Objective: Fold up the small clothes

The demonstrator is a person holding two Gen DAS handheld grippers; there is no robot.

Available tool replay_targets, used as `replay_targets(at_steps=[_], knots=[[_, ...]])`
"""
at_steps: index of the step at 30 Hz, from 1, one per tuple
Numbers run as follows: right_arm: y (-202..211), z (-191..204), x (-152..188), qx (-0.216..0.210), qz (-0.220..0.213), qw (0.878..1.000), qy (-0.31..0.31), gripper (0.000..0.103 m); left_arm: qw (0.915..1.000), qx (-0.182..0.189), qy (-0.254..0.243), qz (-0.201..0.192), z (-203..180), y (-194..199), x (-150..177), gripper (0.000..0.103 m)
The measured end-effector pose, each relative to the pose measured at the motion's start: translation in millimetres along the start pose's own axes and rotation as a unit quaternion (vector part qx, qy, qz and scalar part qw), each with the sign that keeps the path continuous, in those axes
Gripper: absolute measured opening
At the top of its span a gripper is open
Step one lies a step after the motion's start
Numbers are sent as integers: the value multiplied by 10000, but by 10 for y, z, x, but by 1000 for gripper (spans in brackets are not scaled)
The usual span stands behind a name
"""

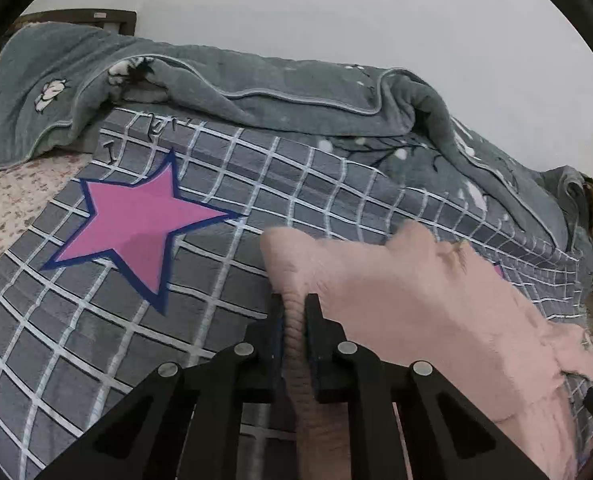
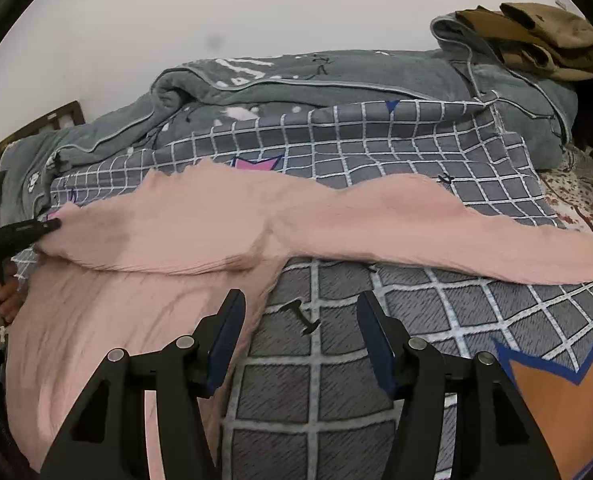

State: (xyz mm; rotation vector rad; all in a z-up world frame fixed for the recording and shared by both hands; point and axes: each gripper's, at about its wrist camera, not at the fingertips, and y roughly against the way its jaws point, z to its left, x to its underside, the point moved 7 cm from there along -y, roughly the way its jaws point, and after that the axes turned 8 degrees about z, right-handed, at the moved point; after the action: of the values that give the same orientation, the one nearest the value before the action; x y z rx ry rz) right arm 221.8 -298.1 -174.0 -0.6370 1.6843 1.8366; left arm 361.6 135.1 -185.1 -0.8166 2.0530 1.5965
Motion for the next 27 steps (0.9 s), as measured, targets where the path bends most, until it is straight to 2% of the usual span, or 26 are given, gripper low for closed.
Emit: replay_targets(at_steps=[3, 5, 6, 8, 9, 10, 12, 18, 24, 27], knots=[[-22, -44, -46, 67, -23, 10000, -22, 57, 9988, -85, 119, 472, 88, -256, 142, 13], [-47, -77, -47, 148, 15, 9999, -18, 57, 9992, -44, 151, 367, 96, -211, 111, 18], [-63, -111, -43, 201, 42, 9998, -37, 57, 9992, -130, 133, 344, 100, -205, 128, 27], [-81, -184, -40, 291, 93, 9995, -112, 57, 9988, -329, 52, 346, 91, -211, 139, 33], [-79, -250, -46, 344, 98, 9992, -193, 57, 9987, -370, -3, 343, 73, -215, 141, 40], [-74, -289, -51, 373, 95, 9990, -238, 57, 9985, -405, -54, 353, 58, -223, 141, 53], [-42, -417, -68, 490, 82, 9982, -334, 57, 9976, -542, -218, 377, 6, -245, 149, 61], [119, -875, -118, 888, -55, 9940, -642, 57, 9960, -702, -394, 398, -26, -255, 164, 68], [172, -1407, -93, 872, 28, 9872, -1335, 57, 9961, -699, -371, 393, -23, -262, 160, 69], [207, -1582, -72, 898, -1, 9847, -1491, 57, 9961, -700, -372, 395, -22, -264, 160, 69]])
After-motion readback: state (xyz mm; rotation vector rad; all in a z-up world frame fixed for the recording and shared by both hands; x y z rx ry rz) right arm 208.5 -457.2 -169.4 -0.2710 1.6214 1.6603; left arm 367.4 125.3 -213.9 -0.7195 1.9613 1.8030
